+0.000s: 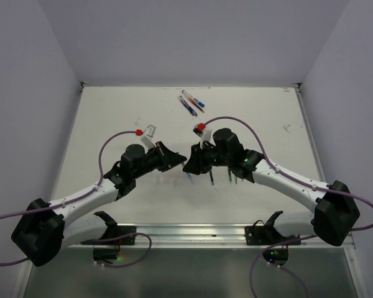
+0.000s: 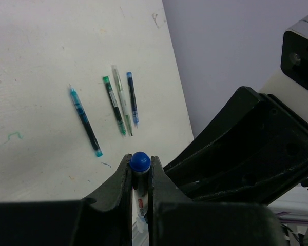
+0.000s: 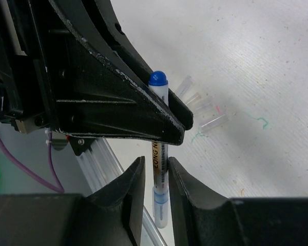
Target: Open the pen caps
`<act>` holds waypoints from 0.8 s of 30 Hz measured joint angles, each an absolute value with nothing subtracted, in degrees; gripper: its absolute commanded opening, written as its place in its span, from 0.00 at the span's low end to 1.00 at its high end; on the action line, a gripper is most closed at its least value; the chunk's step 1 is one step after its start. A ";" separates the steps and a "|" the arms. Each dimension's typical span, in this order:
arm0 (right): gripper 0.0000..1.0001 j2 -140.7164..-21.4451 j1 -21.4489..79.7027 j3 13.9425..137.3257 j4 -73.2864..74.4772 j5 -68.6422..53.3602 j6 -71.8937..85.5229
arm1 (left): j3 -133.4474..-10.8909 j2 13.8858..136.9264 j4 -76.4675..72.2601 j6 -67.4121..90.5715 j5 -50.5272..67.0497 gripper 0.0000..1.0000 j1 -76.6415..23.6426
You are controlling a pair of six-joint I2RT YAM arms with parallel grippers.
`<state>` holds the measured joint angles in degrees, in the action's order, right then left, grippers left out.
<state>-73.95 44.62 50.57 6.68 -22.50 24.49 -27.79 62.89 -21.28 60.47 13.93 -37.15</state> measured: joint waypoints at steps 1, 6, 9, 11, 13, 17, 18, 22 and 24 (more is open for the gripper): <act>0.29 -74.26 44.62 50.57 6.28 -22.76 24.53 | -27.79 62.89 -21.30 60.45 14.13 0.00 -37.15; 0.26 -75.42 44.64 50.57 4.64 -23.62 24.67 | -27.79 62.89 -21.43 60.49 15.05 0.00 -37.15; 0.00 -76.18 44.64 50.57 4.14 -23.62 24.49 | -27.79 62.89 -21.54 60.49 15.42 0.00 -37.15; 0.00 -76.42 44.64 50.57 3.86 -23.68 24.86 | -27.79 62.96 -21.43 60.49 15.40 0.43 -37.12; 0.00 -76.44 44.64 50.54 3.77 -23.53 25.08 | -27.79 62.94 -21.17 60.27 15.07 0.88 -37.10; 0.00 -76.34 44.75 50.02 3.55 -22.06 25.65 | -27.53 59.11 -17.12 60.40 10.70 1.00 -36.77; 0.00 -76.23 44.75 49.52 3.16 -21.74 25.96 | -27.27 56.64 -16.14 60.29 9.41 1.00 -36.77; 0.00 -75.11 44.73 46.72 2.70 -18.76 27.44 | -25.76 45.17 -13.43 58.85 3.18 1.00 -36.82; 0.00 -74.24 44.73 45.41 2.74 -16.34 28.58 | -24.67 40.95 -13.41 57.67 0.93 1.00 -36.82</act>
<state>-74.24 44.73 45.41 2.74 -16.34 28.58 -24.67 40.95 -13.41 57.67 0.93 -36.82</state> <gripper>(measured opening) 0.092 0.997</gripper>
